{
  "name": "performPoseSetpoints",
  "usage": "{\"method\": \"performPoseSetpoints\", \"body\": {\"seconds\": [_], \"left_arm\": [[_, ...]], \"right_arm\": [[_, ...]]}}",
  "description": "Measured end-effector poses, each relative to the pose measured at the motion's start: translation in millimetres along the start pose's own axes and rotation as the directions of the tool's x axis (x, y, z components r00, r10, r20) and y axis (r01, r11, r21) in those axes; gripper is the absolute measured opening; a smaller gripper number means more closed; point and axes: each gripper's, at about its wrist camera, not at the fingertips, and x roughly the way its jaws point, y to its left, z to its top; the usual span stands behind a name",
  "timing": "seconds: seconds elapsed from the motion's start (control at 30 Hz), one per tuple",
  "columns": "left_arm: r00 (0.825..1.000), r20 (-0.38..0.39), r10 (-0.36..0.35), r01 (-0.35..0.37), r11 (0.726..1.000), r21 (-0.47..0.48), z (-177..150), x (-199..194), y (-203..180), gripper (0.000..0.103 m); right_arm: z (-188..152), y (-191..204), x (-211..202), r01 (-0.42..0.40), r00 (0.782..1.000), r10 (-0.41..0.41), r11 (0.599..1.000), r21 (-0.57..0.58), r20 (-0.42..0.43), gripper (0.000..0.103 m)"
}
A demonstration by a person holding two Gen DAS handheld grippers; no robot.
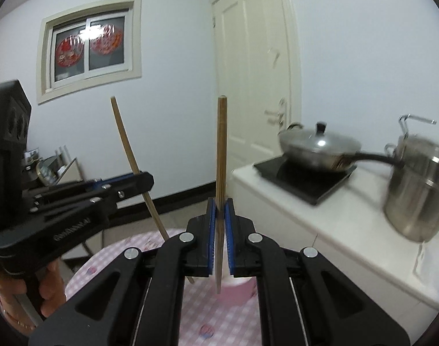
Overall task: Organize utensils
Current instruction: 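Lift the chopstick with the right gripper and carry it over the pink cup, then lower the chopstick into the pink cup and open the right gripper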
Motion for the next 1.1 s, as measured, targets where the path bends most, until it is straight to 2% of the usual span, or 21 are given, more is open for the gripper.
{"method": "performPoseSetpoints", "body": {"seconds": [0.07, 0.2, 0.4, 0.53, 0.83, 1.1], "left_arm": [[1.0, 0.022, -0.002, 0.003, 1.0, -0.02, 3.5, 12.6, -0.3, 0.007], [1.0, 0.031, -0.004, 0.005, 0.999, -0.039, 3.5, 38.8, -0.3, 0.007], [0.998, -0.065, 0.019, -0.021, 1.0, -0.022, -20.8, 82.7, 2.0, 0.007], [0.99, -0.138, 0.022, -0.024, 1.0, -0.012, -43.8, 102.5, 7.6, 0.007], [0.975, -0.222, 0.014, -0.007, 0.999, 0.033, -66.8, 112.7, 8.3, 0.007], [0.959, -0.284, 0.003, 0.013, 0.998, 0.054, -68.2, 113.4, 6.8, 0.008]], "right_arm": [[3.0, -3.3, 5.5, 0.027, 0.999, -0.027, 1.0, -0.003, 0.028, 0.005], [-3.6, -12.8, 22.6, 0.04, 0.999, -0.04, 0.999, 0.007, 0.032, 0.005], [-29.2, -28.5, 49.1, 0.034, 0.999, -0.033, 0.999, 0.033, -0.035, 0.005], [-43.6, -32.7, 63.2, 0.03, 0.996, -0.026, 0.999, 0.041, -0.082, 0.005], [-66.2, -36.7, 72.7, 0.023, 0.989, -0.014, 0.998, 0.059, -0.146, 0.005], [-68.1, -39.9, 68.8, 0.033, 0.987, -0.02, 0.996, 0.078, -0.159, 0.006]]}}
